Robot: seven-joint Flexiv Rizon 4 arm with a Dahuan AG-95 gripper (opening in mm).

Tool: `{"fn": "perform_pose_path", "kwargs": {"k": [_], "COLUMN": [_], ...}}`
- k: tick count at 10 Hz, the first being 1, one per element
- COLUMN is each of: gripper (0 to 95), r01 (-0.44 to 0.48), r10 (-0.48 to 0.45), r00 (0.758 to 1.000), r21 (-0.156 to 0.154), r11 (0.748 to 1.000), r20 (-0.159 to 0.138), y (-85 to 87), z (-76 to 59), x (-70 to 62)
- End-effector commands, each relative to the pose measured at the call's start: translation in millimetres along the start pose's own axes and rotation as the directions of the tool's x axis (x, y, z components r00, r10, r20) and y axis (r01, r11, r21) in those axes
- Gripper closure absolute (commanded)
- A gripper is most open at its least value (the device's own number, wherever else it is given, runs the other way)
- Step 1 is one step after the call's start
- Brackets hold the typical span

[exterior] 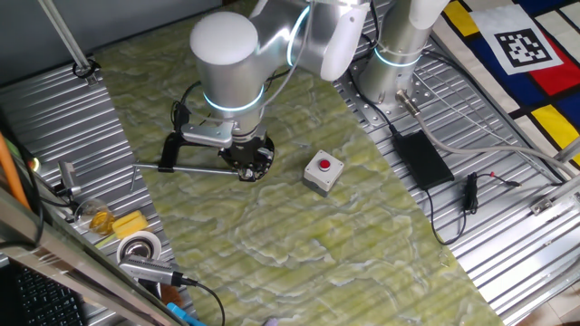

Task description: Sharpen the pencil with a pencil sharpener

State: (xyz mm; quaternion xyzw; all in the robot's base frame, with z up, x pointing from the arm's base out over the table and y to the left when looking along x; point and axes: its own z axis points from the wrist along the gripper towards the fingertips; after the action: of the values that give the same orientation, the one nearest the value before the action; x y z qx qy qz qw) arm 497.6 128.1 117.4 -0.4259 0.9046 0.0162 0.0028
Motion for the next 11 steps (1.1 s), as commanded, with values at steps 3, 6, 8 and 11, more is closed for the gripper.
{"fn": "perform_pose_path", "kwargs": {"k": [3, 6, 8, 11], "gripper": [76.0, 57.0, 57.0, 76.0], "r01": [0.007, 0.013, 0.014, 0.025], "r10": [-0.007, -0.013, -0.014, -0.025], "r00": [1.0, 1.0, 1.0, 1.0], "r21": [-0.006, -0.002, -0.001, 0.002], "r11": [1.0, 1.0, 1.0, 1.0], "r20": [0.002, 0.006, 0.005, 0.008], "y": [0.5, -2.9, -3.7, -5.7], "z": [0.0, 6.6, 8.3, 13.8], "x": [-0.6, -0.4, -0.3, -0.2]}}
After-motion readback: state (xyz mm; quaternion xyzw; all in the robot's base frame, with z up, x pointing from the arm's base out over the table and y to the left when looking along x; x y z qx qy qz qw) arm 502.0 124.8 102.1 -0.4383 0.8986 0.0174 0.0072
